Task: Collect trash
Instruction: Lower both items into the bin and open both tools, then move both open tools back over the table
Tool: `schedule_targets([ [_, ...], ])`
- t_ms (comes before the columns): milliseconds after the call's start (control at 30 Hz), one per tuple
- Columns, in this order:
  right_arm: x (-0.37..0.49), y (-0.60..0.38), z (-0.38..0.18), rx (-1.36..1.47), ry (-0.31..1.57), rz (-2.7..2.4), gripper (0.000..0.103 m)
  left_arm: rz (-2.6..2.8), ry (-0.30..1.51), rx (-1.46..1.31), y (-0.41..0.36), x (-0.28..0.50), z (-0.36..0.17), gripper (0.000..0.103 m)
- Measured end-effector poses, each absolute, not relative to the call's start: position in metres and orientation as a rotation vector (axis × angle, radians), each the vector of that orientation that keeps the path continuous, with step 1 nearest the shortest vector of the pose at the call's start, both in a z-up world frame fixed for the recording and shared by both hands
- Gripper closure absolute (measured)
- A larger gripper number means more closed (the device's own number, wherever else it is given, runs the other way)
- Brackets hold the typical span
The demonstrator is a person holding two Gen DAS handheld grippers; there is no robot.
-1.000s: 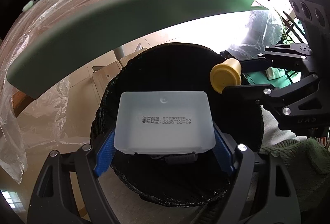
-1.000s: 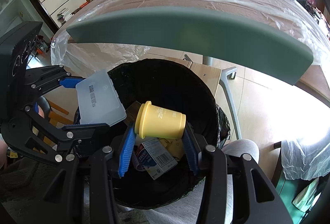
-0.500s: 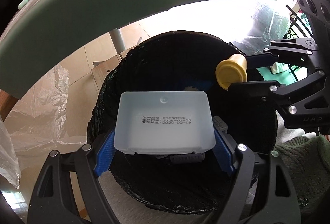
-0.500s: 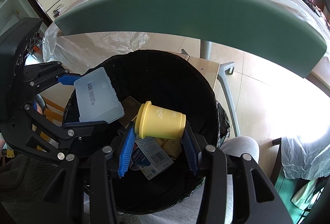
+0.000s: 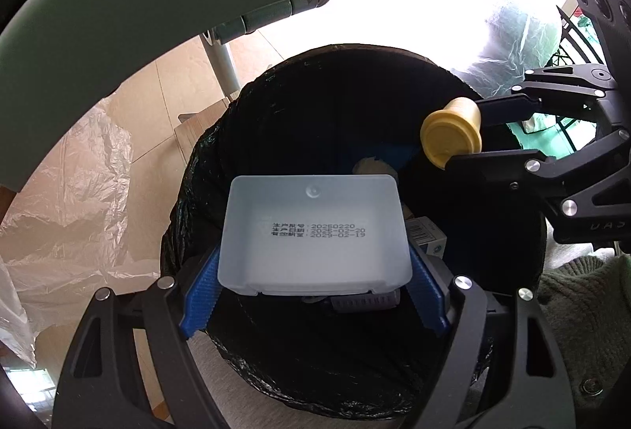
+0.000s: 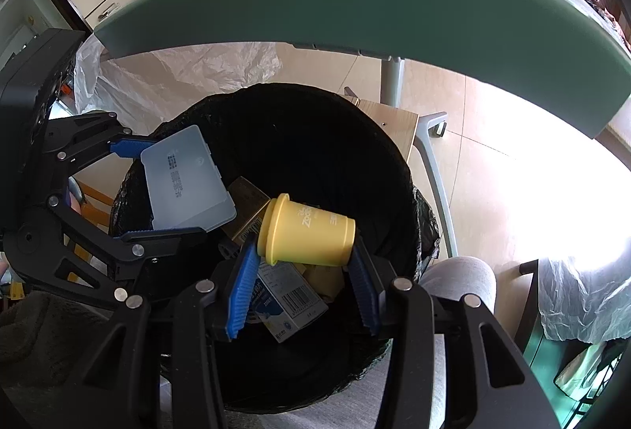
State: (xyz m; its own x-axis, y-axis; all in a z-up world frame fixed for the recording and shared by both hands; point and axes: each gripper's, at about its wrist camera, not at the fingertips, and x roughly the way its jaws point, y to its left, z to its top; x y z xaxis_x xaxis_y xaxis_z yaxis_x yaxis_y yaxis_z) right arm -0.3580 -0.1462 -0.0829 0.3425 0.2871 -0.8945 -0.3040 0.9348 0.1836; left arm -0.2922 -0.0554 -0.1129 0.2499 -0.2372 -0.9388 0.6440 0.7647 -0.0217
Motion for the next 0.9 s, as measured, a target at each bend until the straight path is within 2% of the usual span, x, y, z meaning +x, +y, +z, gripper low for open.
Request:
schedule_targets([
  [200,-0.360,-0.147,-0.081,-0.004,1.153,0.398,0.056,-0.659,1.153,0.399,-0.053,-0.292,-0.113,0.020],
  [267,-0.361,-0.150,-0.078,0.021,1.142,0.390,0.033,-0.663,1.133,0.383,-0.052,-0.292,-0.109,0.018],
  [300,-0.361,-0.152,-0.076,0.039,1.136,0.392,0.032,-0.668,1.131,0.370,-0.050,-0.292,-0.107,0.015],
  [400,-0.362,-0.153,-0.071,0.036,1.120,0.387,0.032,-0.667,1.117,0.347,-0.047,-0.289,-0.104,0.009],
  [600,-0.363,-0.156,-0.063,0.043,1.096,0.391,0.031,-0.648,1.088,0.373,-0.049,-0.291,-0.100,0.004],
  [900,-0.371,-0.162,-0.034,0.050,1.044,0.399,0.031,-0.633,1.045,0.326,-0.043,-0.296,-0.072,0.004],
])
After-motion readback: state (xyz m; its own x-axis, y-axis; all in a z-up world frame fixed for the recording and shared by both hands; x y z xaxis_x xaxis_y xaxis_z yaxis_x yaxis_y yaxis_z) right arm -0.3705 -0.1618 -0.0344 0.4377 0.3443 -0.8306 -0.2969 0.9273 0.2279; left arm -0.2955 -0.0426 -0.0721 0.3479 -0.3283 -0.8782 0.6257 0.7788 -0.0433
